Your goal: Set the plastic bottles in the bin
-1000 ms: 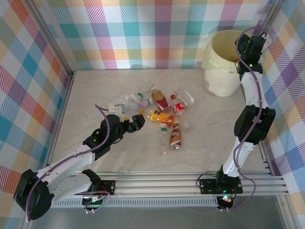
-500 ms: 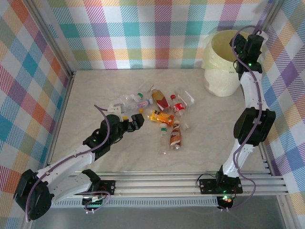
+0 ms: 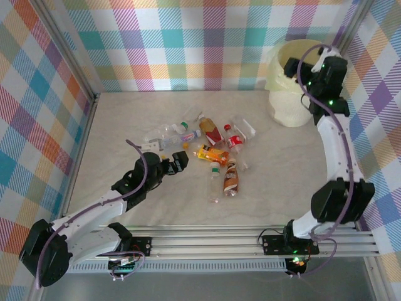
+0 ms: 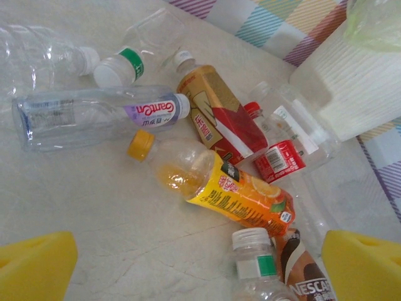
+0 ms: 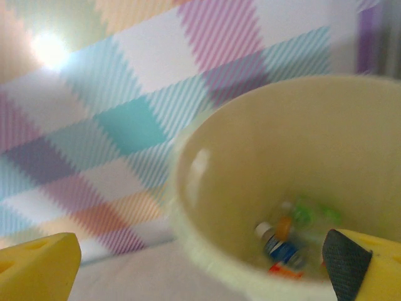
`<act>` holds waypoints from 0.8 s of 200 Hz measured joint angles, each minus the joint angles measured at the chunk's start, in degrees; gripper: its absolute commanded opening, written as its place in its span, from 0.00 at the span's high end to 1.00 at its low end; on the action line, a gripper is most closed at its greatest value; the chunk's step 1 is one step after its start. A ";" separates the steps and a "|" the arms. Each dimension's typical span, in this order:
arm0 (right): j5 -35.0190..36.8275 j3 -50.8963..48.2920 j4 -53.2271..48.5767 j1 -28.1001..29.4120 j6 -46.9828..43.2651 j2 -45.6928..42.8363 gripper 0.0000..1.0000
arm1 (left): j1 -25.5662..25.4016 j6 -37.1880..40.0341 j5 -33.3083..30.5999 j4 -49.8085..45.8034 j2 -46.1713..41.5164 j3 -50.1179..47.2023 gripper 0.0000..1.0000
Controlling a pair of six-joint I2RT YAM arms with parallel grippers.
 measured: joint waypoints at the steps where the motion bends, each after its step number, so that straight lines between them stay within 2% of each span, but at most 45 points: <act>1: -0.13 -0.31 0.00 0.09 -0.04 -0.22 0.00 | 0.00 0.02 0.00 0.00 0.09 0.00 0.00; 30: -6.91 -10.49 -1.22 3.52 -1.70 -5.42 0.00 | 0.00 0.02 0.00 0.07 1.66 0.11 0.00; 63: -9.55 -14.64 -6.29 9.07 -7.56 -1.86 0.00 | 0.00 0.02 0.02 0.17 3.23 0.66 0.00; 114: -4.72 -7.80 -14.93 17.35 -21.20 13.88 0.00 | 0.00 0.00 0.04 0.39 3.89 1.55 0.00; 135: -2.34 -3.58 -17.59 18.18 -25.49 19.04 0.00 | 0.00 -0.20 0.00 0.20 3.65 1.55 0.00; 160: 0.48 0.59 -20.02 18.25 -28.76 23.12 0.07 | 0.00 -0.74 -0.33 0.00 3.21 1.55 0.00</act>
